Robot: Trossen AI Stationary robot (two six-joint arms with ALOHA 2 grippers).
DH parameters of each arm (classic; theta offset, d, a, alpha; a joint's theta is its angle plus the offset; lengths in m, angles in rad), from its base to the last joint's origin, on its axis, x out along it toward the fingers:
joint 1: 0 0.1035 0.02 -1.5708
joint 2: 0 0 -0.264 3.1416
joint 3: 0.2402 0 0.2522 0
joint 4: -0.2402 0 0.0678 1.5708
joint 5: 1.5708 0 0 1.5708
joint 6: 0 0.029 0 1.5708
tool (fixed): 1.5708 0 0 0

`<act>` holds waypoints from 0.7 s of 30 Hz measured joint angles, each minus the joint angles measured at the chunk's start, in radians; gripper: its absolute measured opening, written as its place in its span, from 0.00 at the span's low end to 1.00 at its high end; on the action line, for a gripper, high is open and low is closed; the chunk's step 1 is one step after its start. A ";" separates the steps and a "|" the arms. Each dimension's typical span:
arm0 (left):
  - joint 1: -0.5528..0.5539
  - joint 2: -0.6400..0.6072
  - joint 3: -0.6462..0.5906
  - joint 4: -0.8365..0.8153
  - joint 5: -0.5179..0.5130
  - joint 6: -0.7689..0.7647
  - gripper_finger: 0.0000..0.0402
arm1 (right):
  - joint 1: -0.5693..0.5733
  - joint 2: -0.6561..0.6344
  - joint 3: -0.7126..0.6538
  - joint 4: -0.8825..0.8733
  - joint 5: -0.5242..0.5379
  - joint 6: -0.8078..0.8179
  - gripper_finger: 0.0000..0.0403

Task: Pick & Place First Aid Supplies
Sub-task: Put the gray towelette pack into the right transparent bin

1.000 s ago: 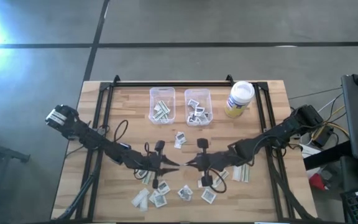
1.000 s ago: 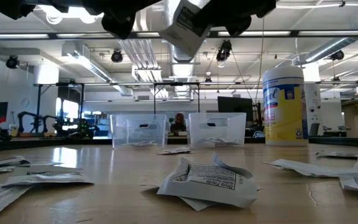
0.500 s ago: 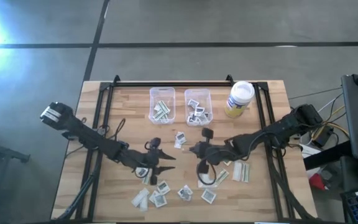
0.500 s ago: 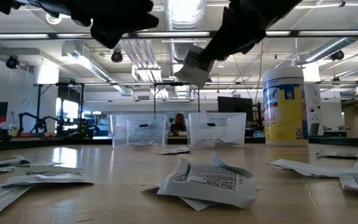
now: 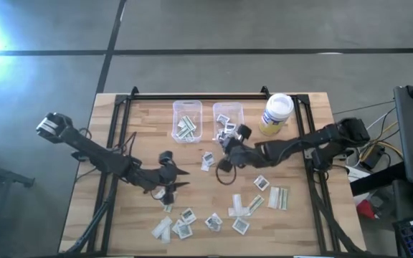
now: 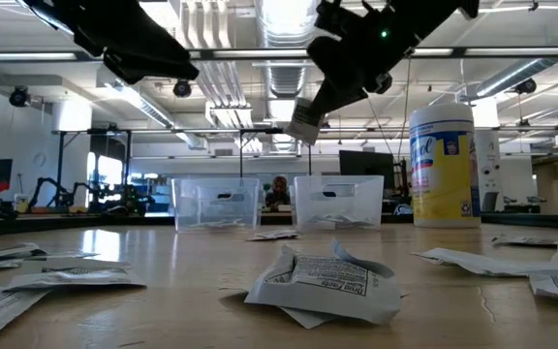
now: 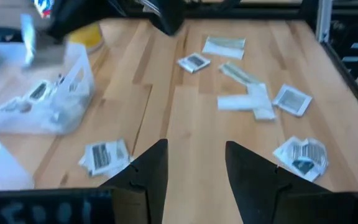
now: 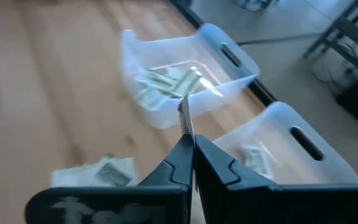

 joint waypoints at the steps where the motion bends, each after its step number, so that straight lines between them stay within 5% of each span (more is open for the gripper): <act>1: 0.000 -0.005 0.000 -0.022 0.000 -0.009 0.38 | -0.016 0.000 0.000 0.000 0.000 0.004 0.02; 15: 0.000 -0.010 0.000 -0.245 0.001 -0.146 0.38 | -0.189 0.000 0.000 -0.067 -0.012 0.138 0.02; 21: 0.000 -0.010 0.000 -0.319 0.001 -0.206 0.38 | -0.237 0.000 0.000 -0.199 -0.132 0.260 0.02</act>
